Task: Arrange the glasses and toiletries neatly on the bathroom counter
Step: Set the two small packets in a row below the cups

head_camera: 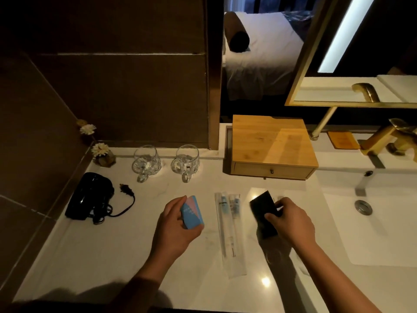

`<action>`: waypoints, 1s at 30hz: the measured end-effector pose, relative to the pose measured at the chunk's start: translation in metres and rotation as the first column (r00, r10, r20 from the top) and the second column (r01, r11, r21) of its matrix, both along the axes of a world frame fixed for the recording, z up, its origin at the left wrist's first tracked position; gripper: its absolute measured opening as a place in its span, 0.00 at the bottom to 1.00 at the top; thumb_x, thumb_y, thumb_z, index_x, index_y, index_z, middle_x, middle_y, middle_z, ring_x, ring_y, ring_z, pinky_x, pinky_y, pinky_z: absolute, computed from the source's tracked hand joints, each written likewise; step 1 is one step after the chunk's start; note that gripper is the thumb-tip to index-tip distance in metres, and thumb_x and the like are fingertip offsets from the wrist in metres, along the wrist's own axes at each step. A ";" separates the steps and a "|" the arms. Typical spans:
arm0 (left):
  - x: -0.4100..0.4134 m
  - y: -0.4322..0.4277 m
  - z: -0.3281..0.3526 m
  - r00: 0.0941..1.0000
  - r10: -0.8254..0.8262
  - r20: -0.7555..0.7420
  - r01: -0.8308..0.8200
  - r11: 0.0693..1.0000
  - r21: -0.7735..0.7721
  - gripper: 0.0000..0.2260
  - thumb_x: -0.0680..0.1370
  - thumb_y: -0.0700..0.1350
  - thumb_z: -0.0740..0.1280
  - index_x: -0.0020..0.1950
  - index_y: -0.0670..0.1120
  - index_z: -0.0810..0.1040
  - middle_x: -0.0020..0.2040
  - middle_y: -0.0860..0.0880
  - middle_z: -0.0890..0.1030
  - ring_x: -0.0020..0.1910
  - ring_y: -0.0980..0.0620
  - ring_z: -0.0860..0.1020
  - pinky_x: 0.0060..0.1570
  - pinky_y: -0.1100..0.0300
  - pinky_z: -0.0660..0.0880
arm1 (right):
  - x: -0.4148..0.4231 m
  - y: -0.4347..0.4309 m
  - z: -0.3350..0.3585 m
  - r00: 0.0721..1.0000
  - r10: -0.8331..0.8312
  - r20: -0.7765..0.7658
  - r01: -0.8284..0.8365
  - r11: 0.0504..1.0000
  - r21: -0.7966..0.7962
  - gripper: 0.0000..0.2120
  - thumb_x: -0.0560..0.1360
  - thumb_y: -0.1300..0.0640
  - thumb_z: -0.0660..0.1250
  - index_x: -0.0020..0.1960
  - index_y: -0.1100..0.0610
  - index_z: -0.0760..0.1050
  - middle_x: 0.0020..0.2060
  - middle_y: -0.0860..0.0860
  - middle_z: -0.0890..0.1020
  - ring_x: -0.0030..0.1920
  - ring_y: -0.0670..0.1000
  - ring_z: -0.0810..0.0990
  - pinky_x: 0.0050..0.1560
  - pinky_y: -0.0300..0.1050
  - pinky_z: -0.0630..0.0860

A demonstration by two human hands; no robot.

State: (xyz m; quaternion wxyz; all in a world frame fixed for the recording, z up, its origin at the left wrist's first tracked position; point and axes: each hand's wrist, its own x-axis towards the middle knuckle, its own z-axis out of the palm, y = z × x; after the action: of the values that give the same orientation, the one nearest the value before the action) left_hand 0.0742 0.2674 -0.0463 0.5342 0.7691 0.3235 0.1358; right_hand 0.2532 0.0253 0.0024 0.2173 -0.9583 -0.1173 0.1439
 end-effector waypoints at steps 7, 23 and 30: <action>-0.025 0.054 -0.007 0.992 0.083 -0.096 -0.056 0.966 0.253 0.42 0.58 0.66 0.73 0.70 0.57 0.66 0.64 0.66 0.66 0.64 0.49 0.75 0.59 0.46 0.78 | -0.026 0.067 0.007 0.967 0.029 -0.253 0.080 0.909 0.409 0.06 0.74 0.54 0.71 0.42 0.55 0.78 0.39 0.53 0.84 0.44 0.53 0.83 0.47 0.60 0.82; -0.015 0.137 0.000 0.861 -0.237 -0.449 0.451 0.763 0.464 0.37 0.73 0.55 0.71 0.78 0.51 0.58 0.81 0.52 0.54 0.78 0.49 0.54 0.75 0.46 0.59 | -0.077 0.178 -0.026 0.986 0.164 0.000 -0.162 0.974 0.158 0.22 0.74 0.53 0.72 0.66 0.56 0.74 0.58 0.55 0.81 0.54 0.56 0.81 0.50 0.48 0.78; -0.033 0.134 -0.009 0.869 -0.236 -0.434 0.470 0.668 0.578 0.23 0.75 0.50 0.72 0.69 0.48 0.75 0.75 0.44 0.69 0.70 0.42 0.71 0.68 0.48 0.71 | -0.088 0.191 -0.034 0.804 0.508 0.311 -0.508 0.857 -0.087 0.21 0.70 0.54 0.75 0.63 0.51 0.79 0.63 0.52 0.80 0.57 0.57 0.77 0.50 0.49 0.78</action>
State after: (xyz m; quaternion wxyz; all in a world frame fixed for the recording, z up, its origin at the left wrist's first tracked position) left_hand 0.0417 0.4012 -0.0551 0.1788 0.9675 0.1785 0.0068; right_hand 0.1647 0.2166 -0.0321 0.1491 -0.9021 -0.4031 0.0381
